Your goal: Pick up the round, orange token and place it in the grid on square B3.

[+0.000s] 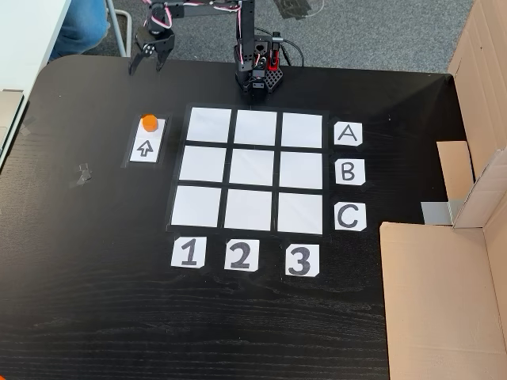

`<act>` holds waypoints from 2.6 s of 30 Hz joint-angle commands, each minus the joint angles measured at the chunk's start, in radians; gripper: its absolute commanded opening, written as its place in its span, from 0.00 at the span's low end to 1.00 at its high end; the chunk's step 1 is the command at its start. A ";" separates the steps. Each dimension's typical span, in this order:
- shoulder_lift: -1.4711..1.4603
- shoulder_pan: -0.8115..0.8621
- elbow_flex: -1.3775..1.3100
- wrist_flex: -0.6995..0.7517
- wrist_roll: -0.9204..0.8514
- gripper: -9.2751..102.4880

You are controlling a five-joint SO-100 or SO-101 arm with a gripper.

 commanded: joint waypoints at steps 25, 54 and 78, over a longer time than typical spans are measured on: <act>-0.322 -0.192 -0.255 -0.002 -0.029 0.55; -0.505 -0.235 -0.333 -0.011 -0.038 0.70; -0.627 -0.173 -0.488 -0.014 -0.262 0.71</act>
